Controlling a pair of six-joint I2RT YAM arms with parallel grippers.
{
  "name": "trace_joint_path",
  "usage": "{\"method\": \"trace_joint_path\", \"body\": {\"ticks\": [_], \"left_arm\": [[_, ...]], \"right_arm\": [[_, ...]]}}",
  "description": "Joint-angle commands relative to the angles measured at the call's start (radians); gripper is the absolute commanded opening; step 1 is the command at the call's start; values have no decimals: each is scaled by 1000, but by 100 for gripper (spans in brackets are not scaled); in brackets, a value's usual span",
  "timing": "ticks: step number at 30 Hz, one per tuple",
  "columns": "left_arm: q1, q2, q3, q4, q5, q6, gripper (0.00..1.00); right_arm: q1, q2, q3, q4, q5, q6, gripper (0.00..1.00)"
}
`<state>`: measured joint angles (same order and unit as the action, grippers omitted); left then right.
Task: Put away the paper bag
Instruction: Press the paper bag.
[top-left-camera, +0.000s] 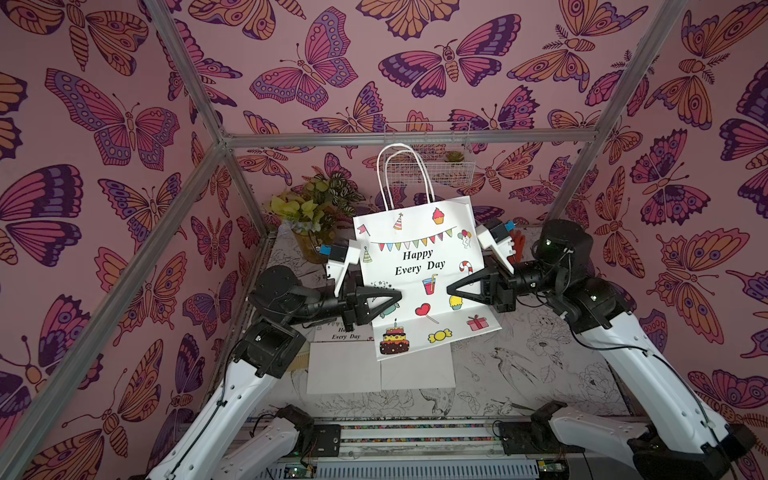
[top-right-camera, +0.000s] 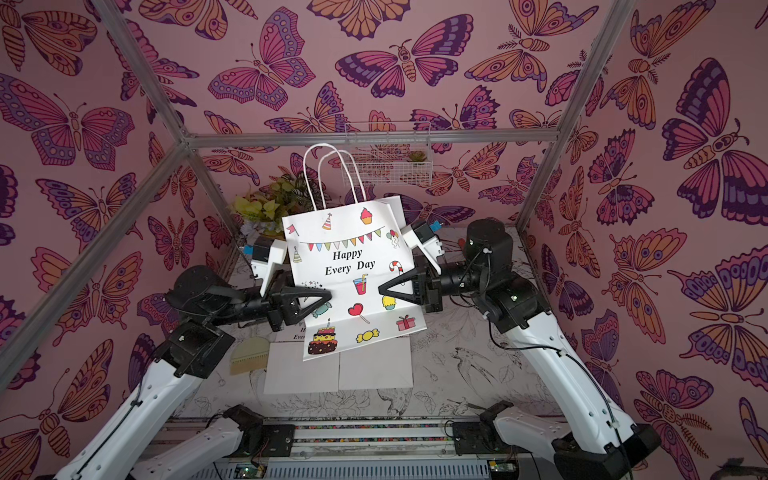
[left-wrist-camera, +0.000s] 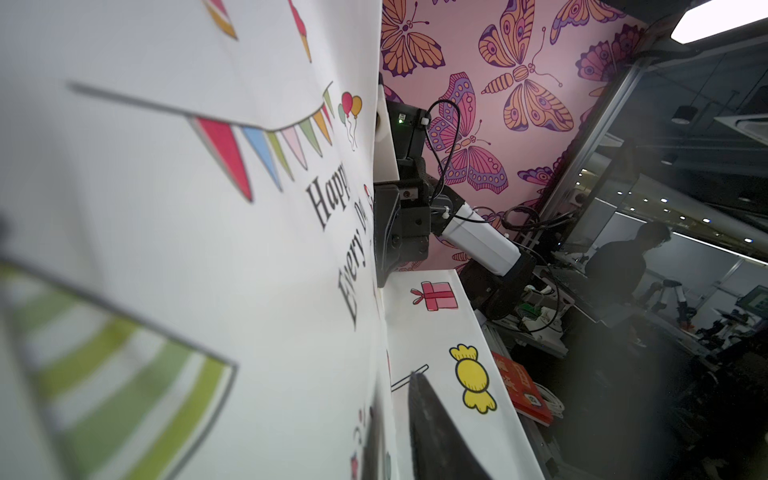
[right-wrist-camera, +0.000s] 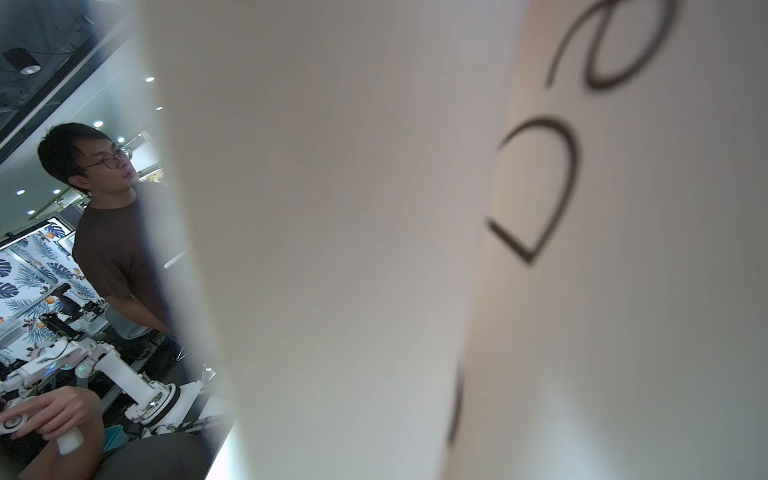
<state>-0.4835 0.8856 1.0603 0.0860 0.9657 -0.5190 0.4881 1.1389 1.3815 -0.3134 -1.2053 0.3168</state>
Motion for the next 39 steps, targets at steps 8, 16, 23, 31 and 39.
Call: {"method": "trace_joint_path", "body": {"ticks": [8,16,23,31,39], "left_arm": [[4,-11,-15,38,32,5,0],[5,27,-16,34,89,-1,0],[5,32,-19,33,107,-1,0],[5,26,-19,4,114,18,0],[5,48,-15,-51,151,51,0]], "right_arm": [[-3,-41,30,17,19,-11,21],[-37,-109,-8,155,95,86,50],[-39,-107,-23,242,136,157,26],[-39,-110,-26,241,167,152,6],[-39,-155,-29,207,271,117,49]]}}
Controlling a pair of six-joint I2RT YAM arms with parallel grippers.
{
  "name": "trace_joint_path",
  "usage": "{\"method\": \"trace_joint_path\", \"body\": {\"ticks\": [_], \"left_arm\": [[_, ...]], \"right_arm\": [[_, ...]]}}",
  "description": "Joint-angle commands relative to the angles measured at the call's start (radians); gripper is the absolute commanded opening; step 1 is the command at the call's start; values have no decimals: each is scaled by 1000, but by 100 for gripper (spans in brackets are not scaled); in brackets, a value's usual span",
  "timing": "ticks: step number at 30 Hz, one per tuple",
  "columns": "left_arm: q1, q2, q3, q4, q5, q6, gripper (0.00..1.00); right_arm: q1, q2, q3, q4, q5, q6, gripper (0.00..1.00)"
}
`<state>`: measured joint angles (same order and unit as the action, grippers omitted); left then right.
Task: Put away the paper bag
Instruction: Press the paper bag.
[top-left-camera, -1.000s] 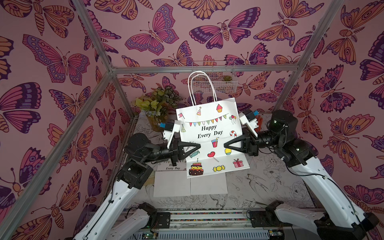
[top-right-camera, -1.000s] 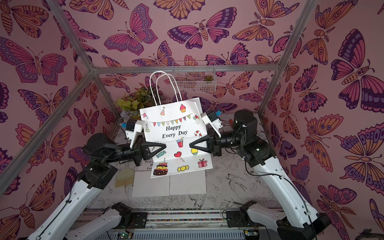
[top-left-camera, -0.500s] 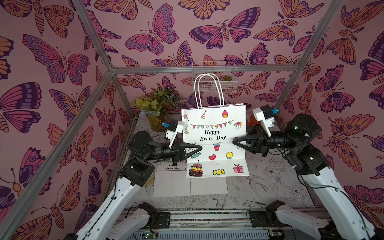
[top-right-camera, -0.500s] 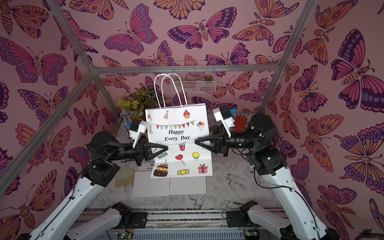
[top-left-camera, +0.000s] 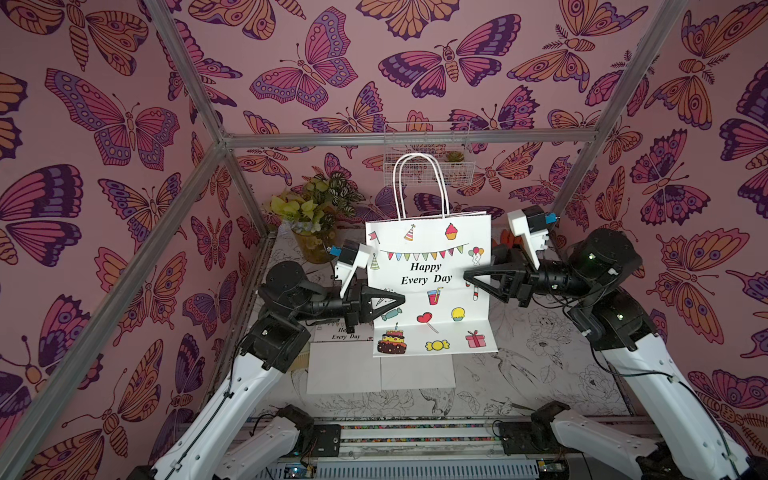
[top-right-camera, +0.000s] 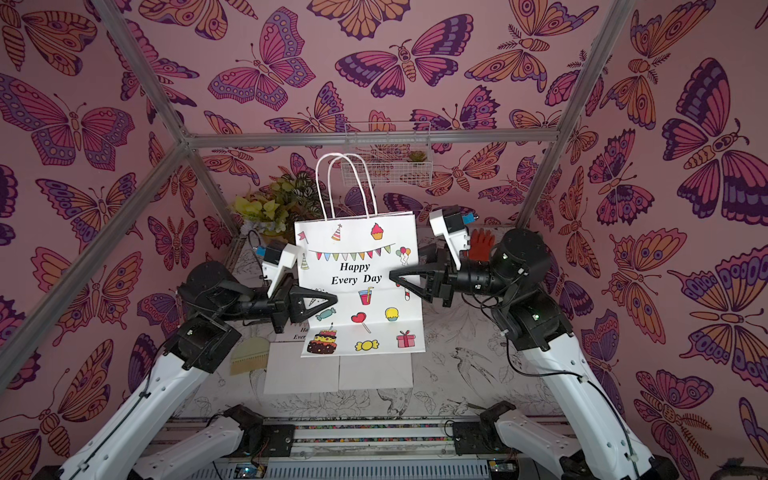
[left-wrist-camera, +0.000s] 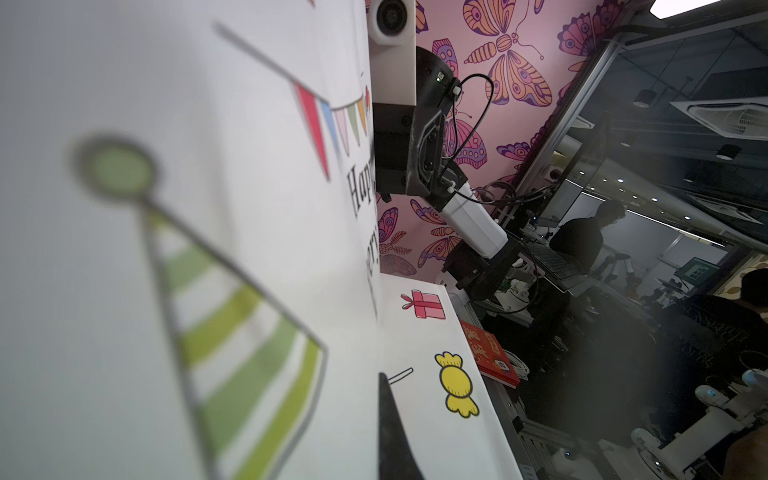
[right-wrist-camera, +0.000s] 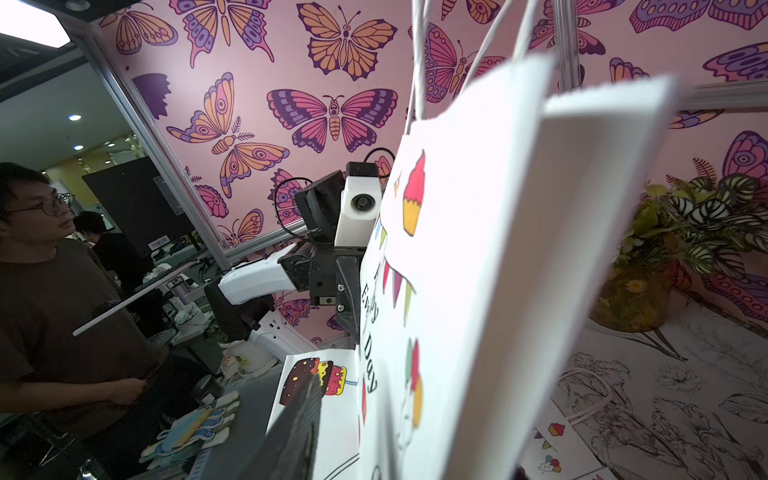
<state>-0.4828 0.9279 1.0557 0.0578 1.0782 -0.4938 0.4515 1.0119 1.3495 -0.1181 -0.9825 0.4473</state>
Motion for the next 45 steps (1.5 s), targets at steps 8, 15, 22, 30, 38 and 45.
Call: {"method": "trace_joint_path", "body": {"ticks": [8,15,22,30,38,45], "left_arm": [[4,36,-16,-52,46,55,0],[4,47,-18,-92,35,98,0],[5,63,-11,-152,26,142,0],[4,63,1,-202,3,173,0],[4,59,0,-201,12,175,0],[4,59,1,-208,-9,184,0]], "right_arm": [[-4,-46,-2,-5,105,-31,0],[-5,-42,-2,5,111,-18,41],[-11,-47,-12,42,128,12,49],[-21,-64,-20,54,131,22,0],[-41,-81,-27,57,154,28,43],[-41,-68,-38,104,132,63,8]]}}
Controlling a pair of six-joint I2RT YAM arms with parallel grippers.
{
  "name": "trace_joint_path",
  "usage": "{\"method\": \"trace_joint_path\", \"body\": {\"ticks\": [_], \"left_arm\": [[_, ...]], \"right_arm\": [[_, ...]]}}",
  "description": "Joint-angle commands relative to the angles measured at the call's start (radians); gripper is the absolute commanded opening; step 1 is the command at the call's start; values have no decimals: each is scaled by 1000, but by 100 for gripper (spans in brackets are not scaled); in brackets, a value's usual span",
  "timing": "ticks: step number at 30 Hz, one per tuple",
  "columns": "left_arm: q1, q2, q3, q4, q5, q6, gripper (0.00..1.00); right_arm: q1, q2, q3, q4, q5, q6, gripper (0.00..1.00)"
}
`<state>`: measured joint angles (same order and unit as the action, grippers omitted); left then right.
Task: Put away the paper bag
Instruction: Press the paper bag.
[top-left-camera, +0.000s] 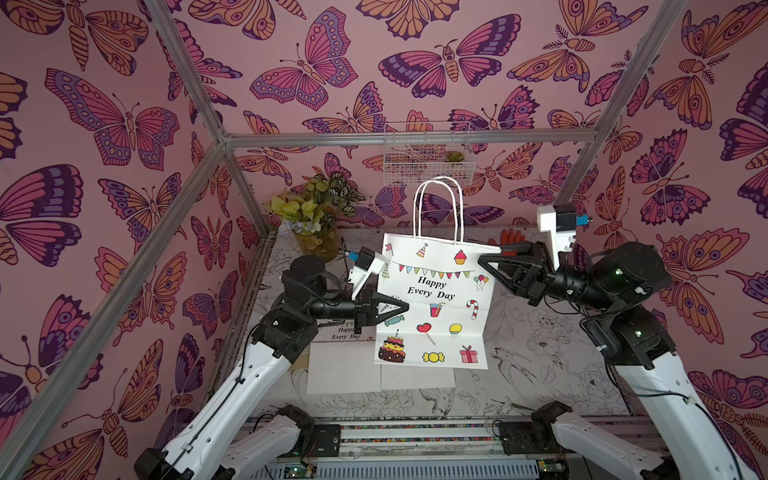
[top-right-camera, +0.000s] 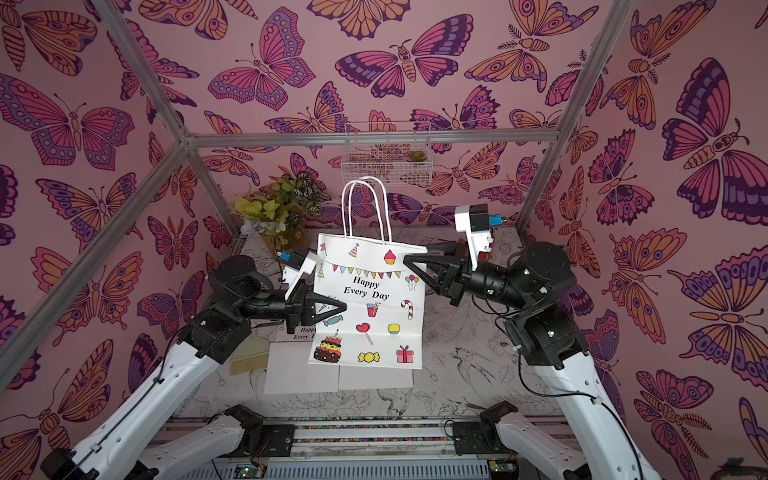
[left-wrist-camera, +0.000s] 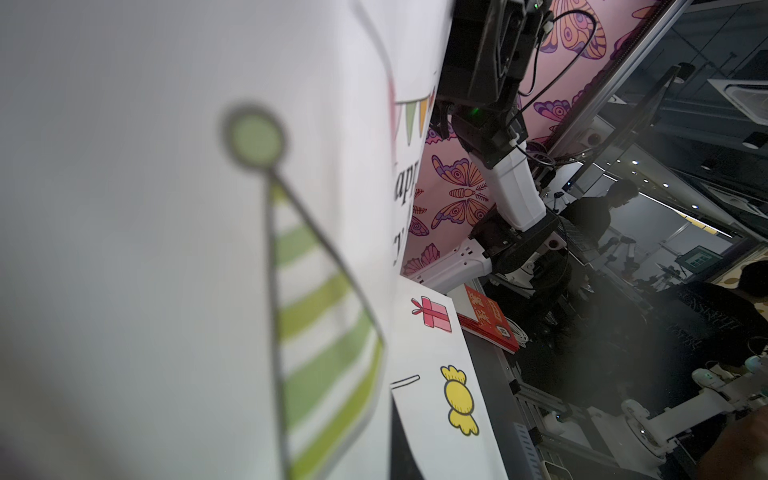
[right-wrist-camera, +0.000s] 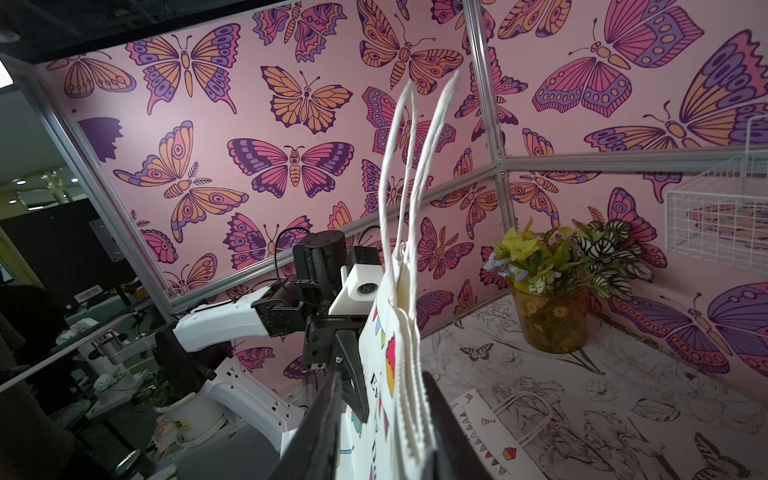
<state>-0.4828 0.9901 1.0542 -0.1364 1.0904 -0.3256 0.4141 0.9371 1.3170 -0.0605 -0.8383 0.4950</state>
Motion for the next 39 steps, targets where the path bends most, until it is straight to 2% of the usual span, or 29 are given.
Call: {"method": "trace_joint_path", "body": {"ticks": [1,4,5,8,9,11,15,22,32,36,39], "left_arm": [[4,-4,5,-13,-30,15,0],[4,-8,16,-11,-56,10,0],[3,-11,18,-5,-69,5,0],[4,-11,17,34,-100,-27,0],[4,-11,16,47,-108,-34,0],[4,-12,12,66,-122,-46,0],[4,-11,4,115,-148,-75,0],[4,-17,-13,199,-184,-128,0],[4,-27,-22,260,-175,-172,0],[4,-36,-25,273,-173,-181,0],[3,-46,-26,277,-173,-183,0]], "right_arm": [[-4,14,-6,51,-20,20,3],[-4,47,0,71,-81,46,5],[-4,63,4,79,-113,58,11],[-4,98,12,82,-165,77,48],[-3,108,14,81,-181,80,54],[-2,124,18,79,-222,86,58],[12,145,30,45,-293,62,58],[28,161,49,-60,-326,-19,56],[64,198,93,-213,-338,-133,39],[69,200,97,-219,-322,-141,33],[69,199,100,-219,-305,-141,24]]}}
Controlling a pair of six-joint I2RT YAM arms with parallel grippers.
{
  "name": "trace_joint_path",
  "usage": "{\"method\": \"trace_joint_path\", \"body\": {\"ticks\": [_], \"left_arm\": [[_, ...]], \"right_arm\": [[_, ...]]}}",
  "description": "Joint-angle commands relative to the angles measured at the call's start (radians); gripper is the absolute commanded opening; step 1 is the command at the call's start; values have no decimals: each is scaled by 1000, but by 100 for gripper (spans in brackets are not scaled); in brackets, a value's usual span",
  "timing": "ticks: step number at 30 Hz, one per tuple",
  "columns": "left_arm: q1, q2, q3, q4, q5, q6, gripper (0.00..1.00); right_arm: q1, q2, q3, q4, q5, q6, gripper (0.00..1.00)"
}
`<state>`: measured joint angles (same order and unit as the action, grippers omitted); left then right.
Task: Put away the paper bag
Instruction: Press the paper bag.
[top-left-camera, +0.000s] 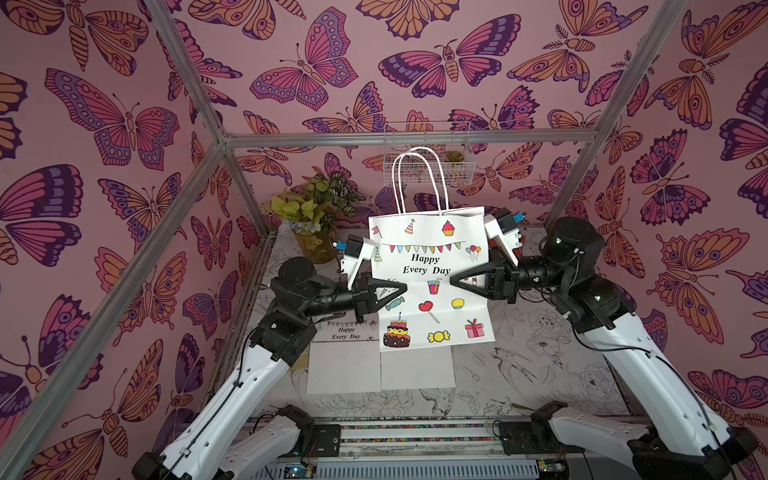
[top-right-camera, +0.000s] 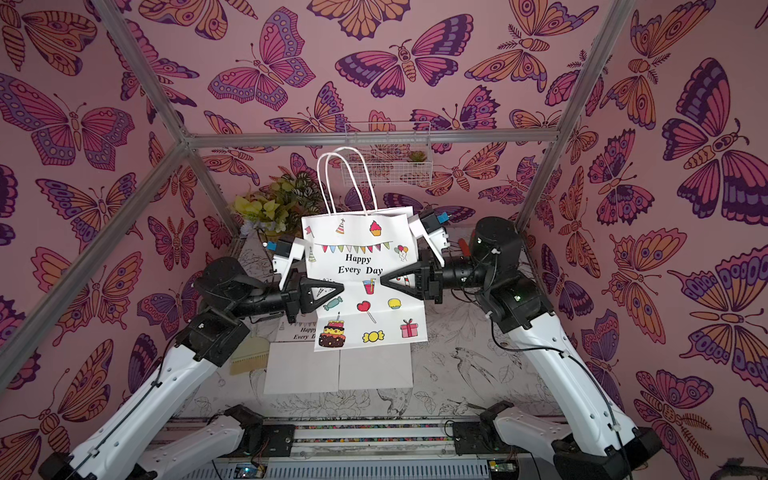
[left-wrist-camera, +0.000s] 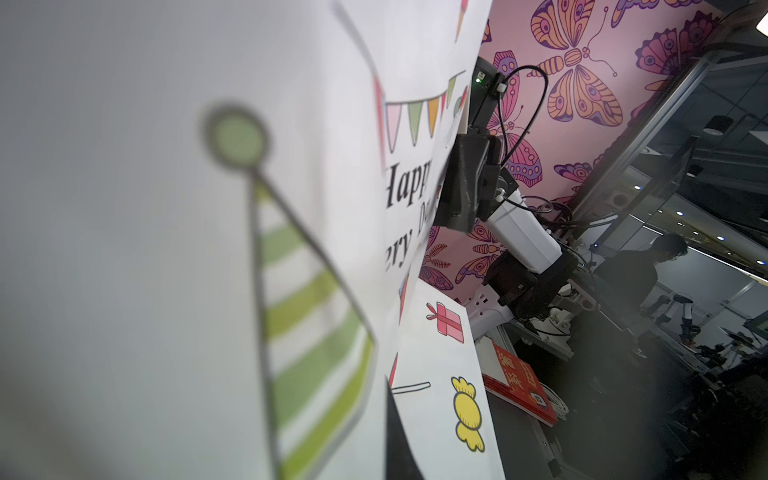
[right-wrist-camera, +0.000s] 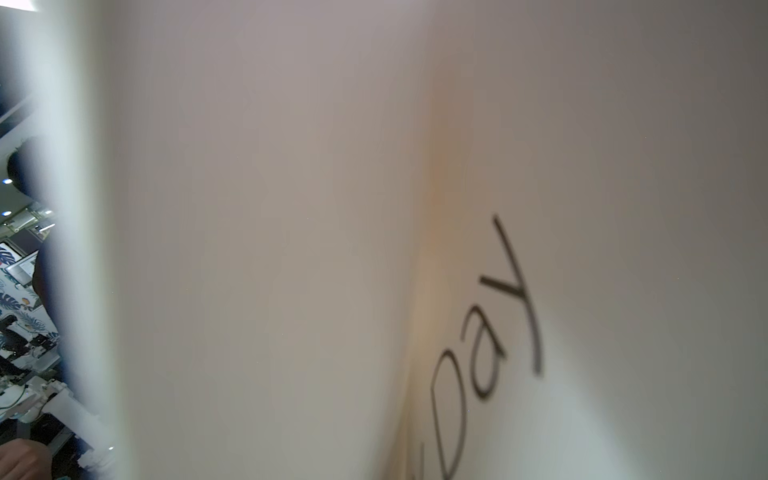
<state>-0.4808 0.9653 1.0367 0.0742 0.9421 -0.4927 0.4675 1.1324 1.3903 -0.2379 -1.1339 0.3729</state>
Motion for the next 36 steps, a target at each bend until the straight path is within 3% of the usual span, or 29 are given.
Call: {"method": "trace_joint_path", "body": {"ticks": [1,3,5,12,15,19,27,36], "left_arm": [[2,-25,-10,70,-25,-18,0],[2,-34,-10,73,-31,-21,2],[2,-49,-11,81,-45,-28,14],[2,-106,-32,147,-104,-58,37],[2,-125,-52,195,-150,-75,41],[2,-145,-77,253,-198,-95,40],[2,-194,-88,293,-215,-117,10],[2,-190,-80,364,-149,-177,4]], "right_arm": [[16,2,28,-40,-2,-19,18],[16,0,28,-39,3,-20,7],[16,-2,29,-41,7,-23,0],[14,-9,28,-56,15,-39,0],[14,-3,26,-63,-7,-46,0],[13,-4,24,-83,-67,-68,0],[4,-19,18,-162,-131,-150,0],[-15,-14,6,-163,-153,-155,0]]}}
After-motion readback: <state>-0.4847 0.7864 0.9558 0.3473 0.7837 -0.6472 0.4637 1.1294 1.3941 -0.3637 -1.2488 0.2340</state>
